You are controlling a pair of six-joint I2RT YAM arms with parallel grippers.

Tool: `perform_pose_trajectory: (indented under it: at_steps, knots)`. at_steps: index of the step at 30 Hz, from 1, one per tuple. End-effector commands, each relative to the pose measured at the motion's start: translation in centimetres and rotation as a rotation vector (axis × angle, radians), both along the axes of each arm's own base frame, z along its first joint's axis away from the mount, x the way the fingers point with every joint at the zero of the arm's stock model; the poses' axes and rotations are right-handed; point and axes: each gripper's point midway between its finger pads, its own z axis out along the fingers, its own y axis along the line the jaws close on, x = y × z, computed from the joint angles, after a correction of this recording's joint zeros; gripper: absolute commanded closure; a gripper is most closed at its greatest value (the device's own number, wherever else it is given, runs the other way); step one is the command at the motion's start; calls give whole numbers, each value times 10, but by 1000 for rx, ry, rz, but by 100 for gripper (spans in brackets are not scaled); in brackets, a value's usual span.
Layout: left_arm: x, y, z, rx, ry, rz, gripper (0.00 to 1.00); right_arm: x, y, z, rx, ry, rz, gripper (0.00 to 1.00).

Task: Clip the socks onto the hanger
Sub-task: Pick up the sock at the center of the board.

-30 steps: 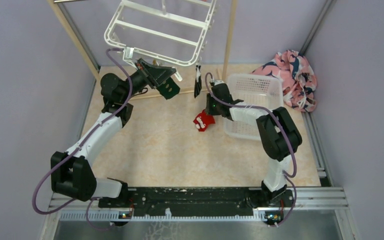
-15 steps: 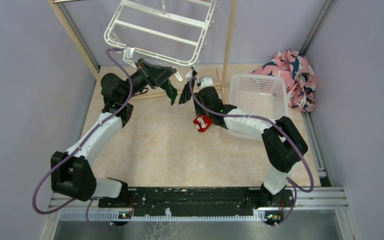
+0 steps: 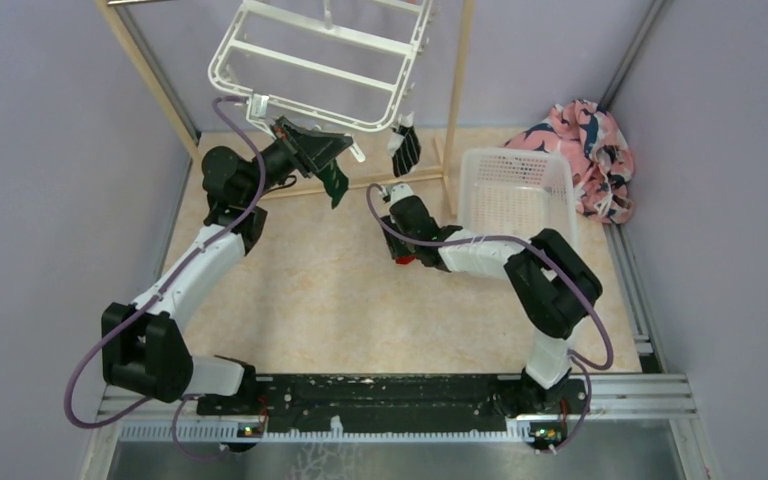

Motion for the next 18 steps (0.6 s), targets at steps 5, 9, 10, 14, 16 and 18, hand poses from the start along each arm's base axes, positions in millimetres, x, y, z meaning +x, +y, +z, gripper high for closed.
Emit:
perform_pose_trajectory:
  at_steps: [5,9,10,14,16,18]
  knots:
    - [-4,-3,-7,11,7,-17,100,-3,18,-5,25,-6,52,54]
    - [-4,-3,-7,11,7,-16,100,-7,16,-17,-7,19,61,53]
    - [-4,-3,-7,11,7,-15,100,-8,15,-21,-12,26,64,53]
    - [-3,-3,-9,12,12,-15,100,-14,11,-35,-50,53,63,53]
    - [-3,-3,-9,12,10,-15,100,-16,7,-41,-73,63,58,53]
    - [-3,-3,-9,12,11,-15,100,-17,3,-43,-90,69,49,54]
